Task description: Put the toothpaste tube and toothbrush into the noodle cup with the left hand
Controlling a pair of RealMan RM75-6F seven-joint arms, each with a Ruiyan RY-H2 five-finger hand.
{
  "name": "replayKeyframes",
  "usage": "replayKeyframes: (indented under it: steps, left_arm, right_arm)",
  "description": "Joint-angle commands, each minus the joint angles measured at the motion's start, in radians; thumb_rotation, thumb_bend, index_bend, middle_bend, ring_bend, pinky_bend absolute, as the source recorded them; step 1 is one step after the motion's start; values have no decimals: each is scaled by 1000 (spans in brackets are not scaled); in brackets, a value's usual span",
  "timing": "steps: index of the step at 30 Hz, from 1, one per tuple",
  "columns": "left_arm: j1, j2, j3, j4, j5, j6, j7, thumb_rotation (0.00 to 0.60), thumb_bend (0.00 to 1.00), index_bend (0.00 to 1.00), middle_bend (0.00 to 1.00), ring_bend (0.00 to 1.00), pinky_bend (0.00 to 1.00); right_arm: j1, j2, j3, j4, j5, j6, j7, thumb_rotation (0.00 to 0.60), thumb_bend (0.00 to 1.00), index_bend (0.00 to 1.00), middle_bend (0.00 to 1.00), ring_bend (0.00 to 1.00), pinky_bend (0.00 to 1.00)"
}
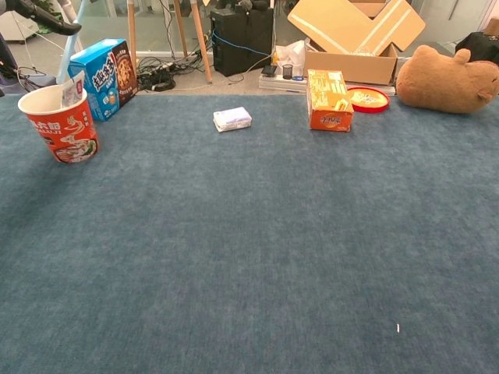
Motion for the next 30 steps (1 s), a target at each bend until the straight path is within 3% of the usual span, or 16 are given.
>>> replayKeyframes:
  steps: [1,30]
  left_arm:
    - [3,-4,2,12,7,-7,-11,600,355,682,0,0,0]
    - [50,-7,4,31,31,-46,-96,600,355,656,0,0,0]
  right_arm:
    - [0,-1,-1,1,0,1,0,600,350,388,418,290,560]
    - [0,-1,-9,1,0,-4,0,600,350,389,418,290,560]
